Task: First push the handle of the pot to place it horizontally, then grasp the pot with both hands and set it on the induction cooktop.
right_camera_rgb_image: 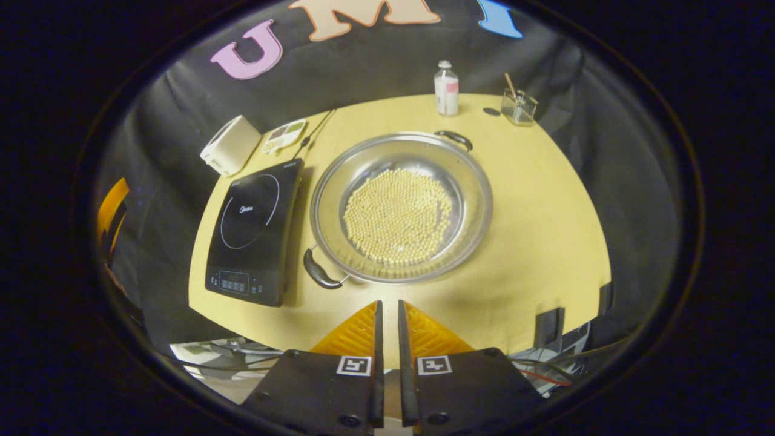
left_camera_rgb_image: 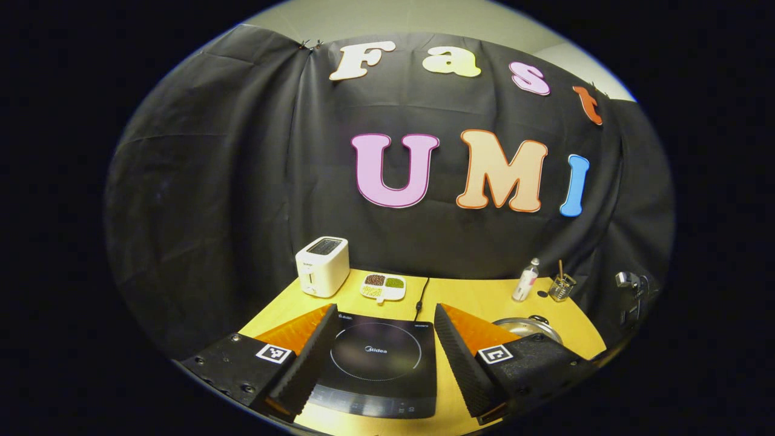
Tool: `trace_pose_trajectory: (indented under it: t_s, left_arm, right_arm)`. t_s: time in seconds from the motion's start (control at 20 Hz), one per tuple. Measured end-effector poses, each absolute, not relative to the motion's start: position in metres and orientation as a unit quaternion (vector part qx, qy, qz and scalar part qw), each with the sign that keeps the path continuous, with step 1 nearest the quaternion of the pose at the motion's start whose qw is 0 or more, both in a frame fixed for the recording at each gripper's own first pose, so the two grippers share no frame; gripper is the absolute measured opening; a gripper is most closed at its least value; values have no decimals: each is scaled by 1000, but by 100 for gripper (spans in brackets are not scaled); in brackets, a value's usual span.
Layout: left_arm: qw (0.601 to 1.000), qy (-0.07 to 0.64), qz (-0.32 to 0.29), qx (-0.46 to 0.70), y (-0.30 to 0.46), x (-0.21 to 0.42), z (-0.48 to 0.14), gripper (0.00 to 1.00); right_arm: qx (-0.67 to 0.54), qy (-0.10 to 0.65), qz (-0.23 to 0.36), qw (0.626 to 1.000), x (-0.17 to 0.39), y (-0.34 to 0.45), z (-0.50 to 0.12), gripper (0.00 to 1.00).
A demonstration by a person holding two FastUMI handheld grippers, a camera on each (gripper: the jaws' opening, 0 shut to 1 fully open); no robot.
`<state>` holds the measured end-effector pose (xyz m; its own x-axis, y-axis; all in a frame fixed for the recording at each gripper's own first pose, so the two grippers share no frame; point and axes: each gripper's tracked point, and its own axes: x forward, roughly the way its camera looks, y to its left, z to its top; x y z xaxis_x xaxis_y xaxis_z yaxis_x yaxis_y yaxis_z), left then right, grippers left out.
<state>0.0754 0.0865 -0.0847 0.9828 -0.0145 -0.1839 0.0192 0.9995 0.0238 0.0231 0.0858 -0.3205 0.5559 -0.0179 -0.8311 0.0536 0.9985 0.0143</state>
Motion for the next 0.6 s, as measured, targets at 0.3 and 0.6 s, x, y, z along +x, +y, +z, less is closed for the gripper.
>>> trace_pose_trajectory:
  t_s: [0.3,0.6]
  left_arm:
    - [995,100,-19,1,95,89,-95,92]
    - [994,106,-17,0,109,90,-102,96]
  right_arm:
    - [71,529,-73,843,29,96,-364,13]
    - [41,538,-83,838,41,107,-383,13]
